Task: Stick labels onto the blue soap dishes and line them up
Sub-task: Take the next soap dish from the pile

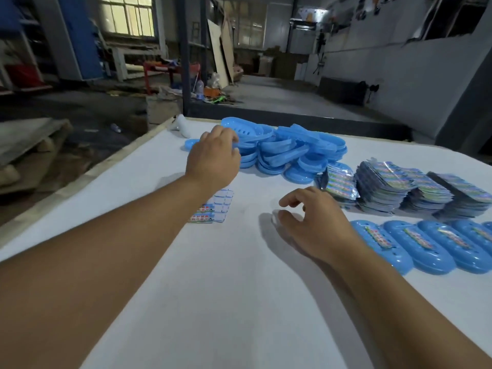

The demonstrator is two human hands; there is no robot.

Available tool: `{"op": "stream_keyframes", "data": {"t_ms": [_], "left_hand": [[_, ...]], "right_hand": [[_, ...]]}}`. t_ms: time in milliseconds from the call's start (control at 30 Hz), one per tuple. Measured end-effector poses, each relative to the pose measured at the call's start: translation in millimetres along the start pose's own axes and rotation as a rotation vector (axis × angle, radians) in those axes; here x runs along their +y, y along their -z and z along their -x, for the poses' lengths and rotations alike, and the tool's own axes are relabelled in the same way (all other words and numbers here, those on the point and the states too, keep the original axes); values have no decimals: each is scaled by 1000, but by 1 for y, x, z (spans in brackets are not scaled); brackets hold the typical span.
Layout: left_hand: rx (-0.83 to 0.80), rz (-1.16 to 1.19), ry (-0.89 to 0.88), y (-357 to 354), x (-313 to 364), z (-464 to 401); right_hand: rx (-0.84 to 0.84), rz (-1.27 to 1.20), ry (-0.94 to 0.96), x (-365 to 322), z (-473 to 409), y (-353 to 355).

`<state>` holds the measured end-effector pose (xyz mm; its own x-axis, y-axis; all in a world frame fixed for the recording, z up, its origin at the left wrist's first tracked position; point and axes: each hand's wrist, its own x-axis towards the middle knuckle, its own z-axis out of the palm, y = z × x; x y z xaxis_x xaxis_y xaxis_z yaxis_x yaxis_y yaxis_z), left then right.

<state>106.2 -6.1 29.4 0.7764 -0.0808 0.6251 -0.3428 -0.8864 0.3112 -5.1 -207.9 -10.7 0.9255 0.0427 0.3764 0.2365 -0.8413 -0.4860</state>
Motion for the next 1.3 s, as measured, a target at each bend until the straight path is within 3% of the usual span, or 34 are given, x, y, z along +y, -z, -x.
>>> {"op": "stream_keyframes", "data": {"t_ms": [167, 267, 600, 833, 1067, 1167, 1300], "left_hand": [[-193, -468, -68, -3, -19, -57], [-273, -625, -79, -4, -26, -75], [-80, -658, -240, -14, -41, -79], [72, -212, -307, 13, -31, -48], [-147, 695, 267, 39, 28, 23], [-296, 763, 467, 35, 44, 53], [-327, 717, 549, 27, 48, 74]], "right_hand": [[18, -33, 4, 3, -2, -4], [32, -35, 9, 4, -3, -6], [24, -68, -9, 6, -6, -6], [34, -93, -29, 2, -5, -4], [228, -256, -43, -2, -1, 0], [199, -285, -1, -3, 2, 4], [-21, -205, 33, -1, 3, 7]]}}
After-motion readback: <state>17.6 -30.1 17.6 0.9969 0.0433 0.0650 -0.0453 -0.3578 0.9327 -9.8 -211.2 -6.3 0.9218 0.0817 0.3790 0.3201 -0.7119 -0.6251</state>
